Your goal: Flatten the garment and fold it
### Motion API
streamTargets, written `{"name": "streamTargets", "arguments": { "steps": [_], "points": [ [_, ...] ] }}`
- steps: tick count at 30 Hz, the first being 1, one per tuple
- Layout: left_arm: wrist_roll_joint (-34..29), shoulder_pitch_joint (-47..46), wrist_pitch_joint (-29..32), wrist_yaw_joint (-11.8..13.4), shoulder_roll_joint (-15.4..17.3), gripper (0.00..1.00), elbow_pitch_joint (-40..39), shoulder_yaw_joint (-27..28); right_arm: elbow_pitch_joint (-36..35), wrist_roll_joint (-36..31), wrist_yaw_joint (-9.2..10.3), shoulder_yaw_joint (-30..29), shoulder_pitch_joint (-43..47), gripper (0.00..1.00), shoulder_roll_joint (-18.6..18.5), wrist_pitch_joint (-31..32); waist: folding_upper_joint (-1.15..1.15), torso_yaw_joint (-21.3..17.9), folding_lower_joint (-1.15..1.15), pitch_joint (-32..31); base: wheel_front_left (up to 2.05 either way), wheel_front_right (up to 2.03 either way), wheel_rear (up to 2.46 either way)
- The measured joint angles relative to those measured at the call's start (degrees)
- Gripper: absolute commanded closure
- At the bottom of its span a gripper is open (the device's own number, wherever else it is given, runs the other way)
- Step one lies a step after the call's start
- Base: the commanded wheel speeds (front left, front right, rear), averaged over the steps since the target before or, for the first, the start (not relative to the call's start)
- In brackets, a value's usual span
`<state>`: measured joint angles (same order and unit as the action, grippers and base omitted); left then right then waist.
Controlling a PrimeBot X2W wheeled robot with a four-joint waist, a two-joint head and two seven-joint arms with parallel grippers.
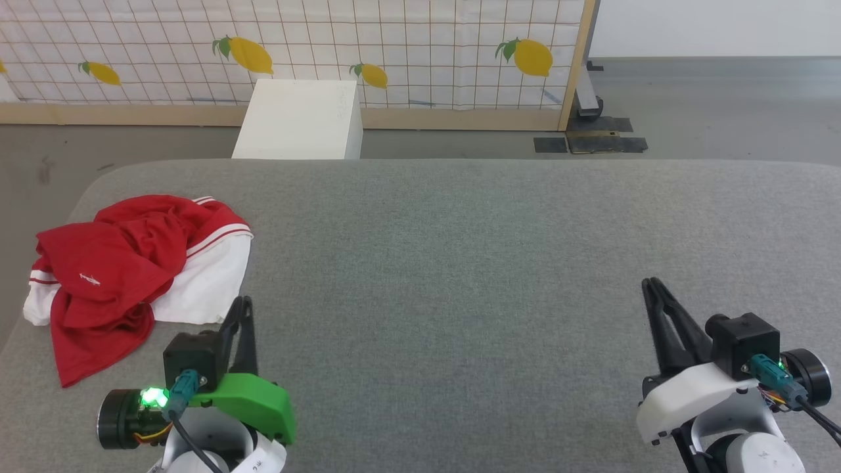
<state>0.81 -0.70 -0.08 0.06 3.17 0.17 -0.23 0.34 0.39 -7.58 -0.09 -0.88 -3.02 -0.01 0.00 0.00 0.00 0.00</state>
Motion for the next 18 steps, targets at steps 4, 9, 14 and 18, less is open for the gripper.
{"name": "streamTargets", "arguments": {
  "steps": [4, 9, 14, 18],
  "points": [
    [0.31, -0.01, -0.07, 0.00, 0.00, 0.00, 0.10, -0.25, 0.13, 0.18, 0.00, -0.07, 0.00, 0.00, -0.01, -0.03, 0.00, 0.00, 0.00, 0.00, 0.00, 0.00, 0.00],
    [0.77, -0.01, -0.48, 0.09, 0.00, 0.00, 0.63, -0.60, 0.58, 0.77, 0.00, -0.26, 0.00, 0.00, -0.01, -0.59, 0.00, -0.01, 0.00, -0.02, 0.00, 0.00, 0.00],
    [0.98, -0.01, -1.10, 0.27, 0.00, 0.00, 1.21, -0.98, 0.98, 1.33, 0.00, -0.47, 0.01, 0.00, -0.01, -1.21, 0.00, -0.02, 0.00, -0.08, 0.00, 0.00, 0.00],
    [1.30, -0.01, -1.53, 0.53, 0.00, 0.00, 1.60, -1.35, 1.37, 1.80, 0.00, -0.69, 0.01, 0.00, -0.01, -1.56, 0.00, 0.02, 0.00, -0.13, 0.00, 0.00, 0.00]
  ]
}}
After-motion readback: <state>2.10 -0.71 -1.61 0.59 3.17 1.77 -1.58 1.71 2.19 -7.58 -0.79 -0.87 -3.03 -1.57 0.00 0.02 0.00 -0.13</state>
